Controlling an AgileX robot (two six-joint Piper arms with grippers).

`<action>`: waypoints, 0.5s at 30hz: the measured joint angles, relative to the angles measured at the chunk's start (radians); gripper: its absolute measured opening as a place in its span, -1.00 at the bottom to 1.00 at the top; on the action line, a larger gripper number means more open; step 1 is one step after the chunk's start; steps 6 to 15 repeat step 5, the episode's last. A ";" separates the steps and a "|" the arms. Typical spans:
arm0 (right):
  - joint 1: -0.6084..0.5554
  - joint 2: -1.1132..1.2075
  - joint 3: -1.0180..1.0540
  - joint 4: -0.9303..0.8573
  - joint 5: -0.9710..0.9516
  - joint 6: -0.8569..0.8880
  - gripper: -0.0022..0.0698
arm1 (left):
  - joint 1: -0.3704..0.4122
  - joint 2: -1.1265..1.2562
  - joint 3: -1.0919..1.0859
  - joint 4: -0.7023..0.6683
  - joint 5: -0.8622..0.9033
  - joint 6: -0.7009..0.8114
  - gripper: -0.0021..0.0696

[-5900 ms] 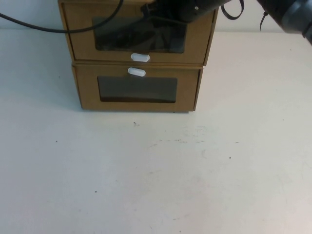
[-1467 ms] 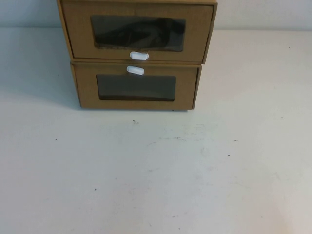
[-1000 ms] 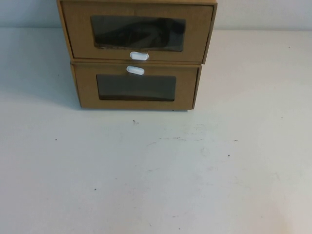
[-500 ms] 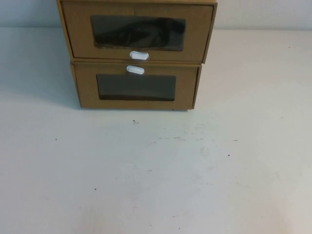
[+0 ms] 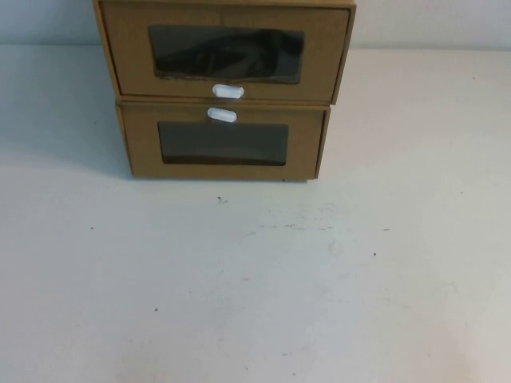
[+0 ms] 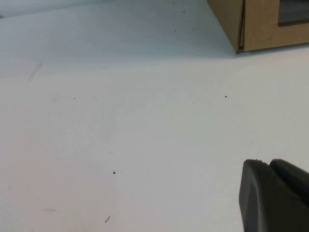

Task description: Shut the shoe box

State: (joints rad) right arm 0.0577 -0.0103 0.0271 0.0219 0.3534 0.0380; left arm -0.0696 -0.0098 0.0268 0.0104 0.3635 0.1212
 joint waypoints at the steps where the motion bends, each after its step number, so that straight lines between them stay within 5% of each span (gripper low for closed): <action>1: 0.000 0.000 0.000 0.000 0.000 0.000 -0.98 | 0.000 0.000 0.000 0.000 0.000 0.000 -0.96; 15: 0.000 0.000 0.000 0.000 0.000 0.000 -0.98 | 0.000 0.000 0.000 0.002 0.000 0.000 -0.96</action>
